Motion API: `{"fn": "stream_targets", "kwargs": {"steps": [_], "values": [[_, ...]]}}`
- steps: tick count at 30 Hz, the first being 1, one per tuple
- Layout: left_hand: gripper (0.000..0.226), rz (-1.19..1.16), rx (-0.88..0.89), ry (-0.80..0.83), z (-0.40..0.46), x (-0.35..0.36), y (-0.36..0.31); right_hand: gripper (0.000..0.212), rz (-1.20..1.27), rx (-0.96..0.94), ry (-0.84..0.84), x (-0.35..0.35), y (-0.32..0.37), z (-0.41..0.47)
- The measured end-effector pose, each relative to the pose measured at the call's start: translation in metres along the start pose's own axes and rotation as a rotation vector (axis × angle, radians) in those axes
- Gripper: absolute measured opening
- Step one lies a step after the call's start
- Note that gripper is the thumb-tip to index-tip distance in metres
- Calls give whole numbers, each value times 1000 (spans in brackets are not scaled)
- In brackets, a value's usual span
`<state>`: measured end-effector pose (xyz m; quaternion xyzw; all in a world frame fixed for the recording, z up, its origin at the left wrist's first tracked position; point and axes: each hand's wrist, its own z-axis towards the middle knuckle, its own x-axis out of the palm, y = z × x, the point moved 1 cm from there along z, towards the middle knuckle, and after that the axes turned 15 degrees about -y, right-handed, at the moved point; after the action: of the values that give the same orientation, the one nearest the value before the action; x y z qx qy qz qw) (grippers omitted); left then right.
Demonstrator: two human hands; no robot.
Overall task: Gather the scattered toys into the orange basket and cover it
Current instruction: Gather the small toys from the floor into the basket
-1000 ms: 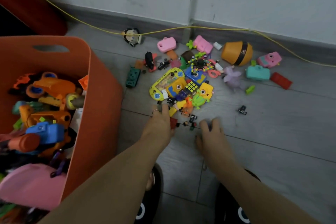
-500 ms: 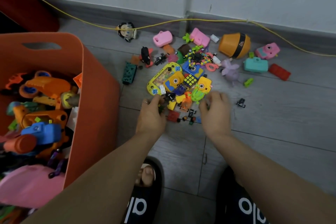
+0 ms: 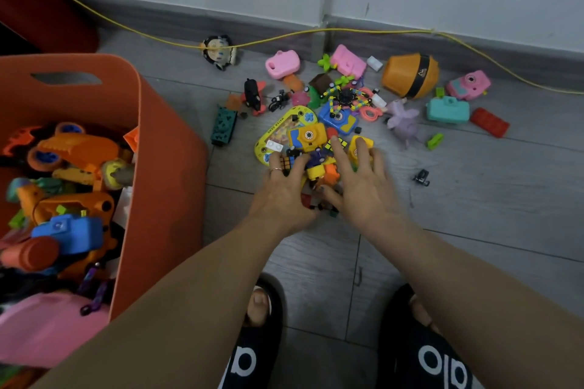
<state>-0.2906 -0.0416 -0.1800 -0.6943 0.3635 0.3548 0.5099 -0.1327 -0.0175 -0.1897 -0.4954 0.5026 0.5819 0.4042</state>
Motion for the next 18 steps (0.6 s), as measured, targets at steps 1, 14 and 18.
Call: {"fn": "stream_targets", "kwargs": {"steps": [1, 14, 18], "values": [[95, 65, 17, 17, -1, 0, 1, 91, -44, -8, -19, 0, -1, -3], [66, 210, 100, 13, -8, -2, -2, 75, -206, 159, 25, -4, -8, -15], [64, 212, 57, 39, -7, -3, -5, 46, -31, 172, 4, -1, -6, -21]]}}
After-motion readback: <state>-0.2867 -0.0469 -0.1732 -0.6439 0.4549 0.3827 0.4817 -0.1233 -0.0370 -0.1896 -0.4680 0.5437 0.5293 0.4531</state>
